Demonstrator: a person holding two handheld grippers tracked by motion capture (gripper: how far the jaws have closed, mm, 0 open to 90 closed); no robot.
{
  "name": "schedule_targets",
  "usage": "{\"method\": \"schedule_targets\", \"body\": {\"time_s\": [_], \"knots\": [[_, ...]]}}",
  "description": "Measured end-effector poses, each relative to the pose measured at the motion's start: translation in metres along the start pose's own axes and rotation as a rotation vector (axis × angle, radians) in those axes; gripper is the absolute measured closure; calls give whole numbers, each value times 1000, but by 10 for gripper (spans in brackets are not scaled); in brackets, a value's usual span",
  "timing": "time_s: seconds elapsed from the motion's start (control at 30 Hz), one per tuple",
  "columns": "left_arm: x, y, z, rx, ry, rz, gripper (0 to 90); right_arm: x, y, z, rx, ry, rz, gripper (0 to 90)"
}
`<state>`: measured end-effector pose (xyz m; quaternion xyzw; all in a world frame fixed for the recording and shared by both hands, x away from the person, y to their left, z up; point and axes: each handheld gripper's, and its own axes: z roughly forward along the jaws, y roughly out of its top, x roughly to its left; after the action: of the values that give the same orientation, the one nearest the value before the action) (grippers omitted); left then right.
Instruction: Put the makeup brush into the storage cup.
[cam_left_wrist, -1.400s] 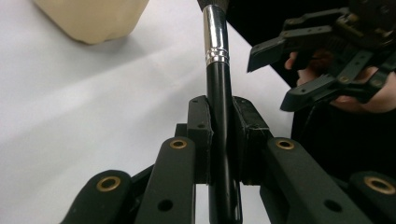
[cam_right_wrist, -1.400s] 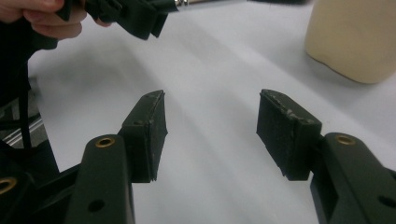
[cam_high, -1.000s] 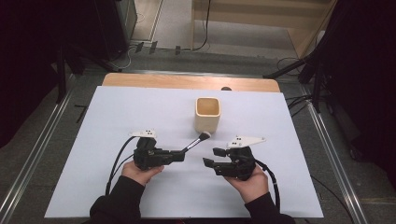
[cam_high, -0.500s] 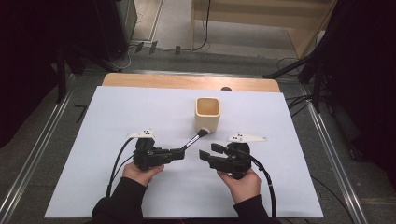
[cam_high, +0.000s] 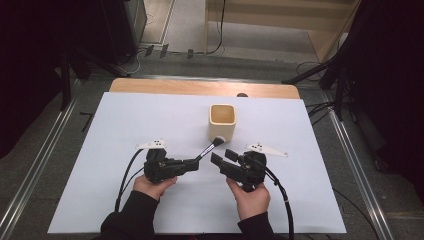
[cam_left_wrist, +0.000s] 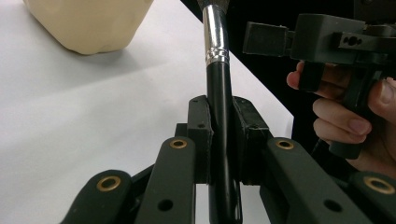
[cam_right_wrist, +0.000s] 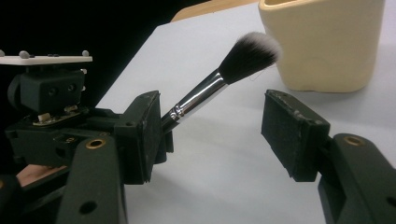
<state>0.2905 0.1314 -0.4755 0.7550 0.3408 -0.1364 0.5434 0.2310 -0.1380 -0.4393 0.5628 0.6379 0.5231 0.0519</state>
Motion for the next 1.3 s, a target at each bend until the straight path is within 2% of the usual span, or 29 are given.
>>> {"method": "schedule_targets", "body": {"time_s": [0.07,0.13,0.4,0.57,0.77,0.97,1.13,1.3], "knots": [[-2,0,2,2,12,15,796,1,-1,2,-1,6,12,389],[-2,0,3,0,4,13,796,2,-3,4,-9,5,23,390],[-6,-1,5,-18,23,35,795,5,-5,10,-16,8,68,392],[-7,-1,5,-21,21,32,795,6,-5,14,-21,9,104,392],[-10,-2,3,-57,36,34,796,10,-5,16,-33,2,140,393],[-10,-4,7,-45,34,31,795,12,-5,21,-47,-3,157,404],[-15,-6,9,-58,57,47,796,11,-4,24,-38,-3,202,429],[-16,-8,12,-49,54,46,795,8,-3,26,-37,0,238,468]]}}
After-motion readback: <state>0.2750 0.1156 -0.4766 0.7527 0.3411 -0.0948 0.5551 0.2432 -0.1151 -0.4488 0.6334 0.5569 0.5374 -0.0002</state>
